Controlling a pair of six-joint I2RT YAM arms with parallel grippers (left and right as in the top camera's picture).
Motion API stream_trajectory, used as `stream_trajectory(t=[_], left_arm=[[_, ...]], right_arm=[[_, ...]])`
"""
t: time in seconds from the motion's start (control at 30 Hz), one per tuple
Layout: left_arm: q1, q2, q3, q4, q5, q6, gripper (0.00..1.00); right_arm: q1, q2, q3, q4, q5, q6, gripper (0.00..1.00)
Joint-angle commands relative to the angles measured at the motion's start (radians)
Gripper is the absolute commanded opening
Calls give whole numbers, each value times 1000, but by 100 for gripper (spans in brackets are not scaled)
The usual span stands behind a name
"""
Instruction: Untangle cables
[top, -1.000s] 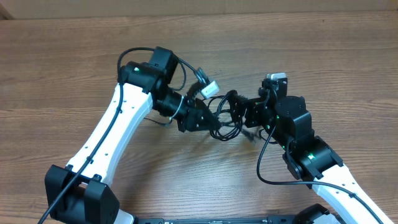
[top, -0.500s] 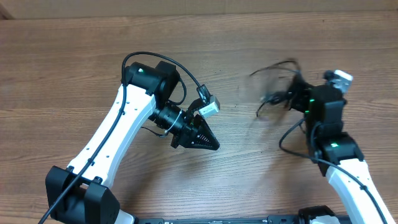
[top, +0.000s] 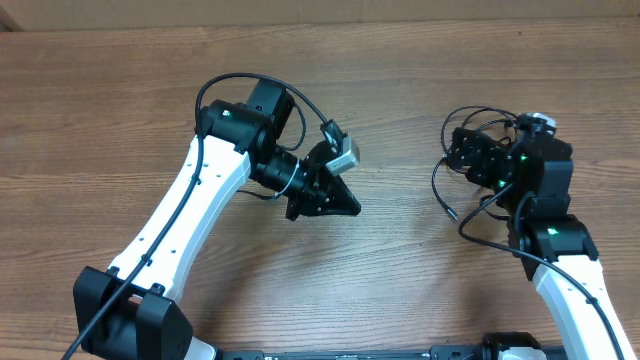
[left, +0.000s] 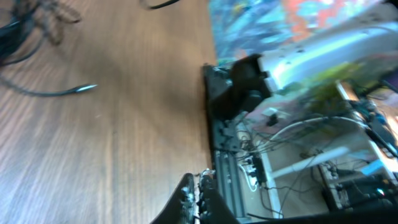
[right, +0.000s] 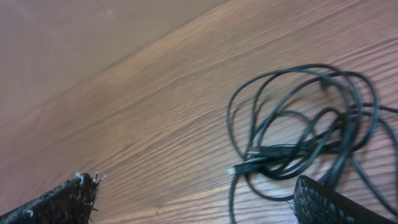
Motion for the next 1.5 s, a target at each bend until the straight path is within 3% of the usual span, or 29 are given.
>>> stream_trajectory(t=[0.0,0.13,0.33,0.4,0.5,0.6,0.63,0.7,0.9,1.0,1.1,1.13,1.17,1.2,1.3,1.33,1.37,1.43,1.47], left_arm=[[-5,-17,8,58,-93,-198,8],[-5,-17,8,130,-145,-305,15],[-6,-17,8,163,-179,-349,23],[-6,-17,8,162,-179,-349,24],[-6,-17,8,162,-192,-365,24],[-6,-17,8,162,-232,-390,21],[-6,-17,8,163,-251,-399,19],[-6,-17,8,166,-291,-426,15],[-4,-17,8,221,-438,-578,6],[-4,-17,8,265,-539,-687,6],[2,-17,8,291,-622,-779,11],[6,-17,8,295,-641,-801,16],[8,-17,8,295,-648,-808,22],[15,-17,8,294,-649,-808,29],[24,-17,8,294,-660,-808,34],[28,-17,8,294,-666,-808,39],[29,-17,8,293,-669,-808,45],[29,-17,8,294,-669,-808,62],[29,-17,8,294,-668,-808,73]], right_arm=[[-47,29,12,-6,54,26,100],[-87,126,12,-20,213,26,100],[-115,328,12,100,133,25,100],[-115,397,12,154,84,25,93],[-115,472,12,209,12,25,69],[-115,502,12,219,-60,25,23],[-115,502,12,218,-98,25,13],[-114,498,13,226,-243,21,4],[-82,494,13,299,-886,-40,4],[-18,493,13,272,-1040,-84,4],[67,493,13,214,-1050,-158,4],[91,493,13,202,-1035,-178,5],[112,493,13,192,-1005,-185,13],[131,493,13,187,-961,-185,34],[137,492,13,185,-911,-185,46],[134,490,13,184,-906,-184,59],[129,486,13,183,-906,-184,72],[118,473,13,173,-905,-185,84],[111,461,13,167,-898,-185,100]])
